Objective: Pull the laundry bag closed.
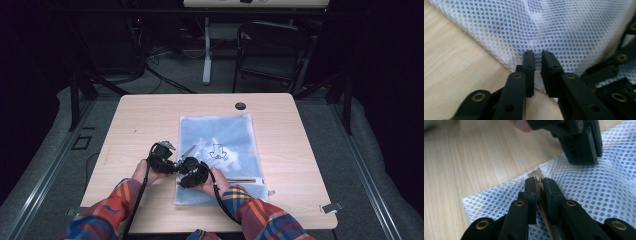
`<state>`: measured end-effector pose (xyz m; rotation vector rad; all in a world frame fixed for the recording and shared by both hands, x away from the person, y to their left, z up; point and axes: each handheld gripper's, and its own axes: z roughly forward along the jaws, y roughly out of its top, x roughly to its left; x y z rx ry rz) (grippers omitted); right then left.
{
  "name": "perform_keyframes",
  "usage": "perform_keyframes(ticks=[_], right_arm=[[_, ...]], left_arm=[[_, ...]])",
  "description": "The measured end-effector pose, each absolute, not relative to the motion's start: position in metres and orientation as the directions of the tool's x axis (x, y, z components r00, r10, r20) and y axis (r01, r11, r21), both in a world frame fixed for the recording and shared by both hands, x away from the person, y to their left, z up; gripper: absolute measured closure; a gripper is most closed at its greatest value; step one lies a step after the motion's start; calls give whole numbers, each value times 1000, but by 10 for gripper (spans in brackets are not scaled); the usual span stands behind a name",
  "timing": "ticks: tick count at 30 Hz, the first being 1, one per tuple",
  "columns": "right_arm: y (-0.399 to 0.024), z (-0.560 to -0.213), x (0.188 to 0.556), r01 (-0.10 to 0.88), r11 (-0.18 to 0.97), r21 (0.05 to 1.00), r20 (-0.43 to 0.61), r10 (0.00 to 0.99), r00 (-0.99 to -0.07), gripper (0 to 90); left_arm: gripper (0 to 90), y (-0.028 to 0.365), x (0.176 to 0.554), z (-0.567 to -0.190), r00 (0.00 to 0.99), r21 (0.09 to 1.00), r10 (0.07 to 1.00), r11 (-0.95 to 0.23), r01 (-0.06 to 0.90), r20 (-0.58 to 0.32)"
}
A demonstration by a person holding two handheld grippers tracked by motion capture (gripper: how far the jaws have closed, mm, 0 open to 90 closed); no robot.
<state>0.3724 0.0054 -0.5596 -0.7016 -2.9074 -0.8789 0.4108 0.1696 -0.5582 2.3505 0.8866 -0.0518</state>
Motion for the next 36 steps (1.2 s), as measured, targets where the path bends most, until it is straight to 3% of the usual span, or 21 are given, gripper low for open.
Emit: perform_keyframes(ticks=[8,12,23,30,33,36], right_arm=[[5,-561,374,432,736,521,161,413,-896,820],[6,-562,375,437,731,524,169,414,-895,820],[5,-562,375,432,734,524,167,409,-897,820],[4,-562,376,433,737,519,165,411,-897,820],[4,-562,376,431,735,523,166,407,-898,820],[4,-563,375,432,727,533,167,409,-897,820]], left_arm=[[674,198,400,-546,834,556,505,-637,534,-223],[607,190,391,-550,884,536,421,-708,460,-203],[543,185,384,-557,920,530,354,-755,387,-167],[602,189,380,-559,931,504,321,-783,365,-175],[790,193,386,-557,887,543,426,-709,450,-180],[850,188,393,-557,851,565,486,-653,504,-197]])
